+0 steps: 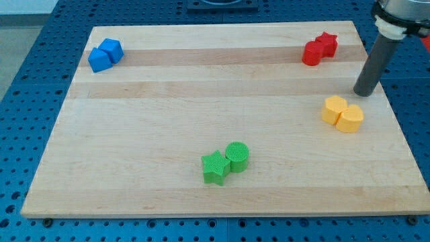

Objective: Push the red star into the yellow blocks

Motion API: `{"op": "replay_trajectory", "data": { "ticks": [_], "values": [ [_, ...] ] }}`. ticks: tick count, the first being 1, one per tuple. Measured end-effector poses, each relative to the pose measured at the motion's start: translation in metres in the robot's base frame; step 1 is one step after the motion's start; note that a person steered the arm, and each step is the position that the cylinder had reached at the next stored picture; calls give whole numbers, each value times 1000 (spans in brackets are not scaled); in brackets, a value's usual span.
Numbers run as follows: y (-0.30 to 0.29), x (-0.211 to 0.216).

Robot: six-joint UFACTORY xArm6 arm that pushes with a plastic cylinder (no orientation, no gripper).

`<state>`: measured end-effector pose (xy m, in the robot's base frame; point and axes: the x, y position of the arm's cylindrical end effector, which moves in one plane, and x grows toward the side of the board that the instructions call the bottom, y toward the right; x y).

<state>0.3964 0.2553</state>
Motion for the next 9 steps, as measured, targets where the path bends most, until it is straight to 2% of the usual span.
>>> {"op": "replay_trajectory", "data": {
  "ticks": [2,3,4,6,8,9],
  "values": [
    [-6,-194],
    [-11,-204],
    [-30,-165],
    [-30,-101],
    [-30,-3],
    [-30,-30]
  ]
}}
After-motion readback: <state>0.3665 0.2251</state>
